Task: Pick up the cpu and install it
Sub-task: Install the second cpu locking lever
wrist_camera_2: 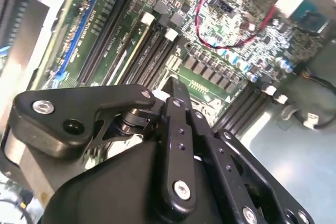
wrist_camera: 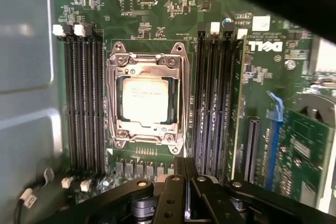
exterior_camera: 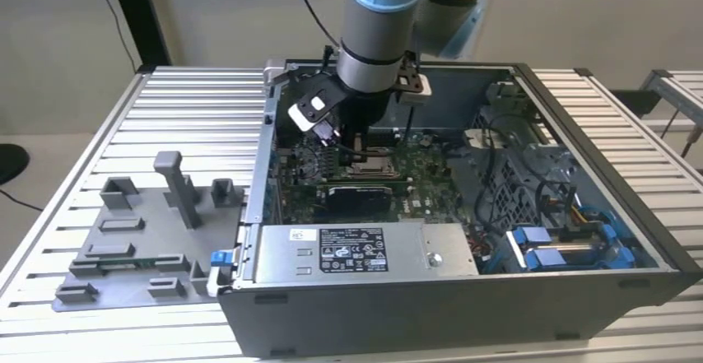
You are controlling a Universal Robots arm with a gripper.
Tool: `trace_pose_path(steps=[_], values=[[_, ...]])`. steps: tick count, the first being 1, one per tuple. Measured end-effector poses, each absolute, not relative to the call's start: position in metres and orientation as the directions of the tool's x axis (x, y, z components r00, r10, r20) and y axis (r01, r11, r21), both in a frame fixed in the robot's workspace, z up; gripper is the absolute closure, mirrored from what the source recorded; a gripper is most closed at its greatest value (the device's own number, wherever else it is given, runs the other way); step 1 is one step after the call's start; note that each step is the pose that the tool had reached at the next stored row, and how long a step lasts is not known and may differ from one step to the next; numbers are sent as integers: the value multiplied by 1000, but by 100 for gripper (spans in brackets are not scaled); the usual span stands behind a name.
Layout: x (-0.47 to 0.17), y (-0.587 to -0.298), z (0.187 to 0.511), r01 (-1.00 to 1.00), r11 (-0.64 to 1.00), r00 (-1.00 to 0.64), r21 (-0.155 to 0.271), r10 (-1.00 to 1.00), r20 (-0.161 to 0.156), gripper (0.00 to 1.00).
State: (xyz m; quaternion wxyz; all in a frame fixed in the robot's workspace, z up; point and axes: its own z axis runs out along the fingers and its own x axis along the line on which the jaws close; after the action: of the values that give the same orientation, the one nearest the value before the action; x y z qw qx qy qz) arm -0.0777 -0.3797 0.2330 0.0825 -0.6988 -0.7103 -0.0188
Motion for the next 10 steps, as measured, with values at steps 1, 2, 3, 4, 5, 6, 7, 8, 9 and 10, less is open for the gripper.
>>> trace_pose_path(steps=[1, 2, 3, 4, 5, 6, 7, 8, 9, 10], values=[[-78, -380, 237, 996, 22, -10, -89, 990, 141, 100], [-78, -380, 241, 996, 22, -10, -89, 990, 140, 100], [-78, -380, 246, 996, 22, -10, -89, 990, 140, 100], [-78, -380, 250, 996, 22, -10, -89, 990, 140, 100], [-78, -380, 255, 996, 22, -10, -89, 990, 139, 100], [-78, -380, 259, 996, 22, -10, -89, 990, 138, 100], [-78, -380, 264, 996, 22, -10, -89, 990, 138, 100], [-78, -380, 268, 996, 22, -10, -89, 990, 138, 100], [-78, -380, 273, 996, 22, -10, -89, 990, 137, 100], [-78, -380, 278, 996, 22, -10, -89, 991, 137, 100]])
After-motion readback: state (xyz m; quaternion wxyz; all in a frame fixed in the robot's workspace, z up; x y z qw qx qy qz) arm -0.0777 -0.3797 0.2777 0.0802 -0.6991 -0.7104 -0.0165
